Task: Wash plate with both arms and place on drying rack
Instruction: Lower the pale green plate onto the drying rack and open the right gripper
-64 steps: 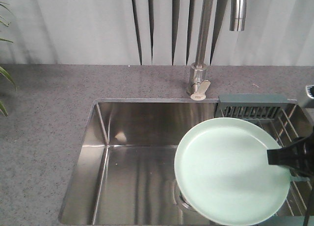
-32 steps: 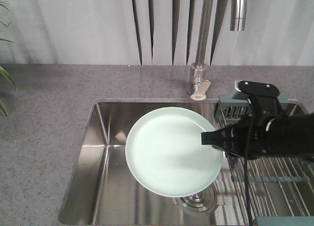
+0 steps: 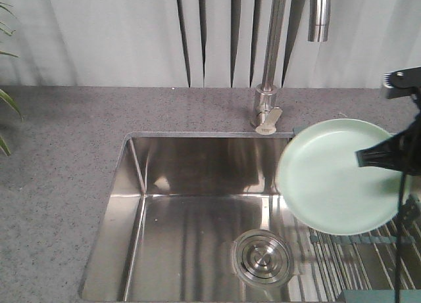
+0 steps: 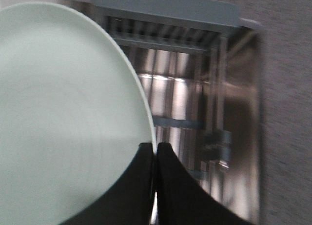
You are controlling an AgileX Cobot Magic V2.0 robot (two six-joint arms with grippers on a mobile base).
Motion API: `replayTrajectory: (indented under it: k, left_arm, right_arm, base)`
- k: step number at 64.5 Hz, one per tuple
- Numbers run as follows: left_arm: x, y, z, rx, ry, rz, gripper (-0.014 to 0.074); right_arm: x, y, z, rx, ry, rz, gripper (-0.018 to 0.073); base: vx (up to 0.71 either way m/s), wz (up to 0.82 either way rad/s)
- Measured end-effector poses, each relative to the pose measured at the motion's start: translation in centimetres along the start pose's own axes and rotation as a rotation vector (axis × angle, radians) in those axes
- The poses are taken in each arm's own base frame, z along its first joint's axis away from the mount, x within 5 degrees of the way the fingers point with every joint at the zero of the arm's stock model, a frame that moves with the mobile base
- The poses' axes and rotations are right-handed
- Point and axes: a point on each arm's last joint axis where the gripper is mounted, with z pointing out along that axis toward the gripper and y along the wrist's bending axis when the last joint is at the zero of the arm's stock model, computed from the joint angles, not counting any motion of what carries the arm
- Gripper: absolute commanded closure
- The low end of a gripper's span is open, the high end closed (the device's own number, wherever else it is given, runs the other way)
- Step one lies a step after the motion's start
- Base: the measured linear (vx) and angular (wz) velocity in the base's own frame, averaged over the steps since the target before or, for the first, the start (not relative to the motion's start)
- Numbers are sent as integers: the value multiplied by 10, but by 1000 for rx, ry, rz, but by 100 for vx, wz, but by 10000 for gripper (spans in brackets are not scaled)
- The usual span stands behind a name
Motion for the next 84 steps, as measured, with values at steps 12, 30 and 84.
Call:
replayTrajectory:
  k: [12, 30, 84]
  left_arm:
    - [0, 0, 0, 0, 0, 0, 602]
    - [0, 0, 0, 0, 0, 0, 602]
    - [0, 0, 0, 0, 0, 0, 602]
  right_arm:
    - [5, -32, -3, 167, 31, -8, 561]
    - [1, -42, 36, 209, 105, -21, 559]
    - [11, -28, 106, 194, 300, -101, 55]
  base:
    - [0, 0]
    - [0, 0]
    - [0, 0]
